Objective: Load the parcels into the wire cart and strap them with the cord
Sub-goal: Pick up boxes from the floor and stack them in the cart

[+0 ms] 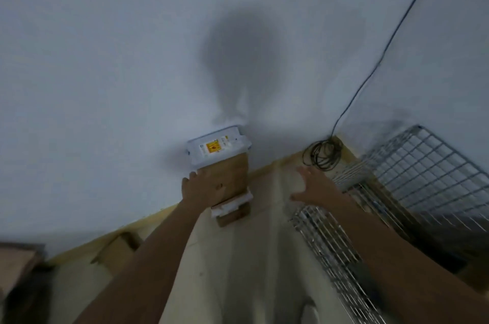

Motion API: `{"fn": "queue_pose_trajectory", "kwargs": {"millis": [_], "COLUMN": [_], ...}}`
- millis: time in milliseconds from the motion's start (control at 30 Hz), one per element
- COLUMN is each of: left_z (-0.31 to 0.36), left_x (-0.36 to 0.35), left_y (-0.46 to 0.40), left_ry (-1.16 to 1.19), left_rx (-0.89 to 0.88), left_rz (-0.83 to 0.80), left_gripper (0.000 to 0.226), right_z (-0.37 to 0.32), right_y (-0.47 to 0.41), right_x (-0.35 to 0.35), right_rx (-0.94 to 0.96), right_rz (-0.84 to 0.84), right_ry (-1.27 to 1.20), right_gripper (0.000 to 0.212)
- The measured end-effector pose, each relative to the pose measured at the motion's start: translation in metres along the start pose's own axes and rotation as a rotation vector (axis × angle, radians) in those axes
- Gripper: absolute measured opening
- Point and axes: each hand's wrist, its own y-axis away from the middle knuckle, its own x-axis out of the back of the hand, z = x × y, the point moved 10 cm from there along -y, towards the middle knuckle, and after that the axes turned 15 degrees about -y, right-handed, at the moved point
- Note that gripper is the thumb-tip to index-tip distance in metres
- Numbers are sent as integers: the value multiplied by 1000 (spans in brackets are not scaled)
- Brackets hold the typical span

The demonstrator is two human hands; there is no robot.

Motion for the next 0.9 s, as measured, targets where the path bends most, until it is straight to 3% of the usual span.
{"fn": "queue_pose_trajectory", "kwargs": {"millis": [267,533,900], "left_z": [-50,-66,-56], "left_x": [-23,-44,-116], "left_y": [-47,-143,-229], "left_ry": [-100,-149,-69], "left_rx": [14,79,82], "left_rz": [-19,-119,-266], "left_gripper": [65,73,104], "right_z": [-70,-123,-137], "right_y": [-76,-220,-334], "right_x": [-22,-33,-103], "right_rx": [85,231,429], "right_rz": [-82,-204,-261], "right_ry": [134,252,567], "right_gripper": [99,98,103]}}
